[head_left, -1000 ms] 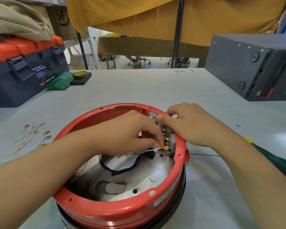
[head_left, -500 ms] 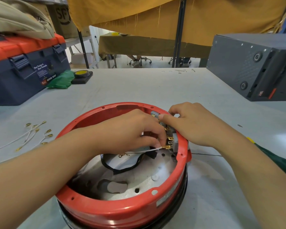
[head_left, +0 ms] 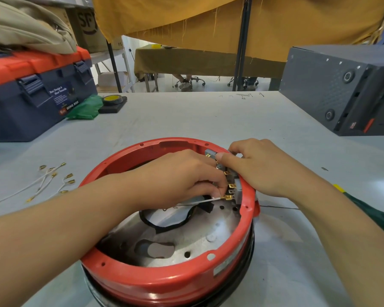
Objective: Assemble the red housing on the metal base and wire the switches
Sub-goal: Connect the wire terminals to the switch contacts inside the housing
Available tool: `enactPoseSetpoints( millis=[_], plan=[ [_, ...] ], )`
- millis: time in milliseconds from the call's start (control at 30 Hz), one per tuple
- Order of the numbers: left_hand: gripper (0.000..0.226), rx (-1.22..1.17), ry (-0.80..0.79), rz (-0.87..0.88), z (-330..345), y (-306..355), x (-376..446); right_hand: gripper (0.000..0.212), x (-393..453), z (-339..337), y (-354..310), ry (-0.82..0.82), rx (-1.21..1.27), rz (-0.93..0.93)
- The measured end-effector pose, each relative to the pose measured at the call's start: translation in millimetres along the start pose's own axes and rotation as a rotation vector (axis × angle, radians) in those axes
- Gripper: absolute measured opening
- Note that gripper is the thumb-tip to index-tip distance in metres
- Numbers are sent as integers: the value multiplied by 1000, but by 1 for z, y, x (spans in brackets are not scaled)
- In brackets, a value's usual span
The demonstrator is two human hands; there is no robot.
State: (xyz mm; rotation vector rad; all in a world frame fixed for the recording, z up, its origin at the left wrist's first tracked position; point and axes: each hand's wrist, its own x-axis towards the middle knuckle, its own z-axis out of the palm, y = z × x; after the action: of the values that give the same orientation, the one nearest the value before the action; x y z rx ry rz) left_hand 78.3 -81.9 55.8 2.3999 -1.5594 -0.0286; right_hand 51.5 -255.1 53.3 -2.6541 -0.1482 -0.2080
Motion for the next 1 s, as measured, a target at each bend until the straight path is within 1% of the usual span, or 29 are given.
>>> enactPoseSetpoints(
  millis=[67,400,667,867,933,1000],
  plan=[
    [18,17,5,-5,0,0,-1,51,0,0,0,-2,1,1],
    [11,73,46,37,3,2,1,50,0,0,1,0,12,-7],
    [13,97,68,58,4,2,0,51,1,2,2,8,13,-11],
    [9,-10,89,13,-1,4,2,50,2,0,2,5,35,-1],
    [8,-78,77,-27,-4,5,2,49,2,0,2,14,54,7],
    [7,-159,106,-91,-9,8,2,47,2,-1,2,22,79,20]
  ],
)
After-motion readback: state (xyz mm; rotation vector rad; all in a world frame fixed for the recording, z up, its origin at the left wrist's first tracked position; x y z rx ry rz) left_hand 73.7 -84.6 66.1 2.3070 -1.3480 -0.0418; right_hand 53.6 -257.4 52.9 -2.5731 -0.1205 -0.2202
